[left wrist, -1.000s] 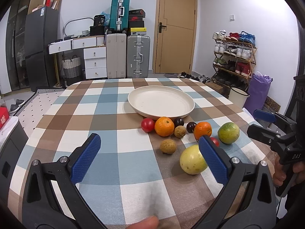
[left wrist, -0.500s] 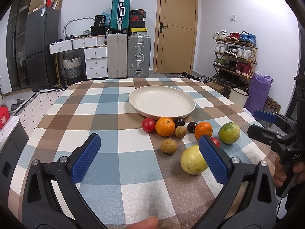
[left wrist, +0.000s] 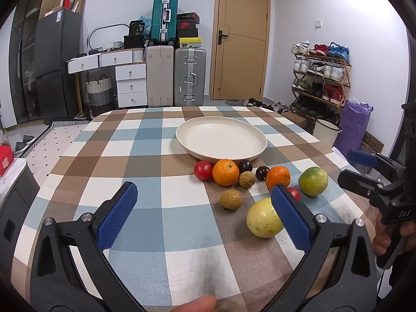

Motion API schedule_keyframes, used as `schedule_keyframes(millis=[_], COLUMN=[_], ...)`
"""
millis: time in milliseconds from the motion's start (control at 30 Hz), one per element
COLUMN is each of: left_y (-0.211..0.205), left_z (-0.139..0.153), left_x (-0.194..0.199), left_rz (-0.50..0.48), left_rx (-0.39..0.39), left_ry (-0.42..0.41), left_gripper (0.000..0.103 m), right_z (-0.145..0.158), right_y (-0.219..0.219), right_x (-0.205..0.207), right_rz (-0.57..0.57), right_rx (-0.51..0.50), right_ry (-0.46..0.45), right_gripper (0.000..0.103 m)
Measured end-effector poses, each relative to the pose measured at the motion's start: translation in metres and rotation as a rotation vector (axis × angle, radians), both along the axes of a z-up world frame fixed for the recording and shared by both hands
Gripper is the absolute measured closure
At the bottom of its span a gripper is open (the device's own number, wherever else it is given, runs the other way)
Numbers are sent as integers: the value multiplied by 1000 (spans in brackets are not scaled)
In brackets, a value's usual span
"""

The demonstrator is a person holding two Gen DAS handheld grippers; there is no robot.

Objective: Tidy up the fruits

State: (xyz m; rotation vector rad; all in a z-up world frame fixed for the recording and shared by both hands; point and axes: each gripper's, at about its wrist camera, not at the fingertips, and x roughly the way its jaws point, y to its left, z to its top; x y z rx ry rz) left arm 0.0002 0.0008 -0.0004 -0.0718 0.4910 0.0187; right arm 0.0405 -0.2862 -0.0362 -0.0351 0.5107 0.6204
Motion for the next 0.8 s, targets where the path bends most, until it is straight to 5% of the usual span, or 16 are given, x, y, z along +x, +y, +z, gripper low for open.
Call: schedule_keyframes(millis=[800], left_y=[10], left_z=[-2], left_x=[1], left_rz=[-10], left_rx=[-4], left_ry=[10], left_gripper=[0], right_z=[-5], right_y=[-2], right_x=[3], right_rz=[-14], right_rx=[-10], right_ry=[2], right_gripper=[0])
